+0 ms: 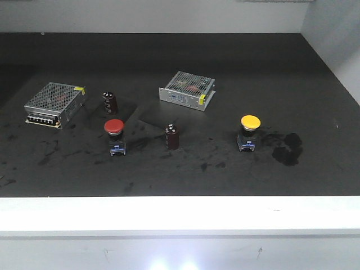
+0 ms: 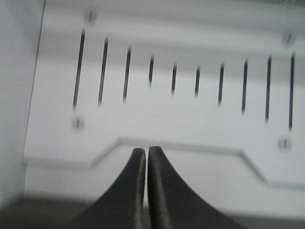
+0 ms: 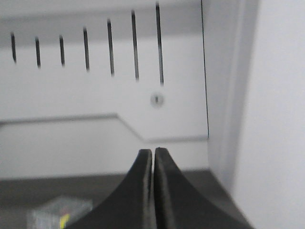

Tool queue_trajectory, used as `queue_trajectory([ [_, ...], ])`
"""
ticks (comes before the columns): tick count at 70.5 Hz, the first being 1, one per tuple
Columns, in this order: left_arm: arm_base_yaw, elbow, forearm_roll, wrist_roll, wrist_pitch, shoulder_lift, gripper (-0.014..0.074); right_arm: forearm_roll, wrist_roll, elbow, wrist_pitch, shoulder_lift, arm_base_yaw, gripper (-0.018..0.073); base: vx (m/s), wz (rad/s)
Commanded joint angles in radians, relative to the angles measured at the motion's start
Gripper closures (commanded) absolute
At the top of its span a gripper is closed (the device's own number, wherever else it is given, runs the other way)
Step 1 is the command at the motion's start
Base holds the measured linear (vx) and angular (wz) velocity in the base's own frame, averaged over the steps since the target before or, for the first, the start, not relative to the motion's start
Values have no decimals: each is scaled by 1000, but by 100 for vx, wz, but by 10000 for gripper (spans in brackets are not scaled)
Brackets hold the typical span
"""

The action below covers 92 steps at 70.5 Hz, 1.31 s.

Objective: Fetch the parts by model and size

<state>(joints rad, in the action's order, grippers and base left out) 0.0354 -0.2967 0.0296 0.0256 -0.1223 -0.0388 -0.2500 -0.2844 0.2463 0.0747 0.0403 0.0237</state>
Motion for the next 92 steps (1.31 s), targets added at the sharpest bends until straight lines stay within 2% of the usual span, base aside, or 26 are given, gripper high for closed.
queue_trajectory([
  [1,-4,-191,-59,3,-20,-116,603,-42,1,143,54,94,-3,564,0,0],
  [12,-4,-419,-134,3,0,-318,603,-89,1,315,56,287,-3,564,0,0],
  [18,-4,-502,-138,3,14,-434,603,-91,0,397,56,401,-3,564,0,0],
  [34,-4,-579,-134,4,47,-654,603,-91,-4,473,64,647,-3,564,0,0],
  [44,-4,-579,-129,4,150,-750,598,-91,-4,473,61,750,-3,564,0,0],
  [51,-4,-579,-122,4,278,-795,580,-91,-7,473,48,799,-4,559,0,0],
  [63,-4,-579,-118,2,453,-828,493,-90,-8,473,15,828,-4,517,0,0],
  [69,-4,-579,-118,-10,493,-828,407,-90,-8,473,2,828,-4,456,0,0],
  [75,-4,-579,-117,-26,501,-827,277,-90,-8,473,1,828,-4,344,0,0],
  [85,-4,-579,-98,-26,516,-827,32,-90,-8,473,-5,828,-4,85,0,0],
  [92,-4,-579,-99,-26,527,-827,-97,-90,-7,473,-18,828,-4,-80,0,0],
])
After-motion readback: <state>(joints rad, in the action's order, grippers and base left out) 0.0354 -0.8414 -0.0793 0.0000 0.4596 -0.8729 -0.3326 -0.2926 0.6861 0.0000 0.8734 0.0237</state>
